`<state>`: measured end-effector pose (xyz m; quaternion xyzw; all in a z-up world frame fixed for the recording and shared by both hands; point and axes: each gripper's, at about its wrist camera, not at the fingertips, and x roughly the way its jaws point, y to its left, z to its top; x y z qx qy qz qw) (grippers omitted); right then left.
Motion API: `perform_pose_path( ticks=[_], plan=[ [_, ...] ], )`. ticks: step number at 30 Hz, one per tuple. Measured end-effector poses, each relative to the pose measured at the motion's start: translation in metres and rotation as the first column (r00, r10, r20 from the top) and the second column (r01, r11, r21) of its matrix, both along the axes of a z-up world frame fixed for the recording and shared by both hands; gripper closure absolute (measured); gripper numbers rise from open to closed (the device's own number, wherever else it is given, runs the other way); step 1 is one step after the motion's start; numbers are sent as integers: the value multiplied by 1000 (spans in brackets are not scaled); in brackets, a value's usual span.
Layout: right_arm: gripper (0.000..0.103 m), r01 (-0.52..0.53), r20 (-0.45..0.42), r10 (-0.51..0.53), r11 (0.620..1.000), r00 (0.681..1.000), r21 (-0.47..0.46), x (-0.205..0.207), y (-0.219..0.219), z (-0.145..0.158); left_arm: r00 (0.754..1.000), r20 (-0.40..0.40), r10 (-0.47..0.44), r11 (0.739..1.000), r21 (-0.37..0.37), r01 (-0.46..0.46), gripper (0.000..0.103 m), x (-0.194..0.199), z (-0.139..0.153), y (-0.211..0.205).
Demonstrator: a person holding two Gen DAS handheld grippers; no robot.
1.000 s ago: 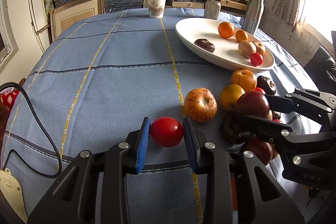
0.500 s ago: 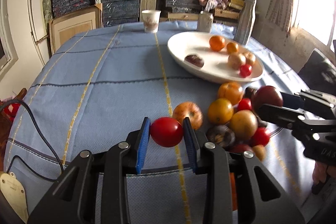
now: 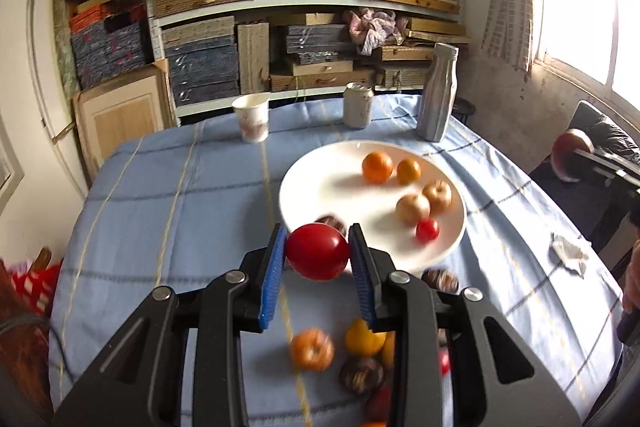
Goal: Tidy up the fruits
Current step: 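Lower the tomato onto the plate with the left gripper while the right releases the plum there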
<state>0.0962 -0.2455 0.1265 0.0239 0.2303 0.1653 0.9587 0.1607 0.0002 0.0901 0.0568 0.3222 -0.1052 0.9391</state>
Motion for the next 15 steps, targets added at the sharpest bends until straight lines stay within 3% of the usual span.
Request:
perform_pose_path(
  ticks=[6,15],
  plan=[
    [64,-27,-18,27,1000,999,4,41,14,0,998,-55,-6,1000,-2,6,72,65,-20,-23],
    [64,-105,-206,95,994,974,-36,113,72,-75,987,-162,20,1000,-8,-21,72,142,-82,-21]
  ],
)
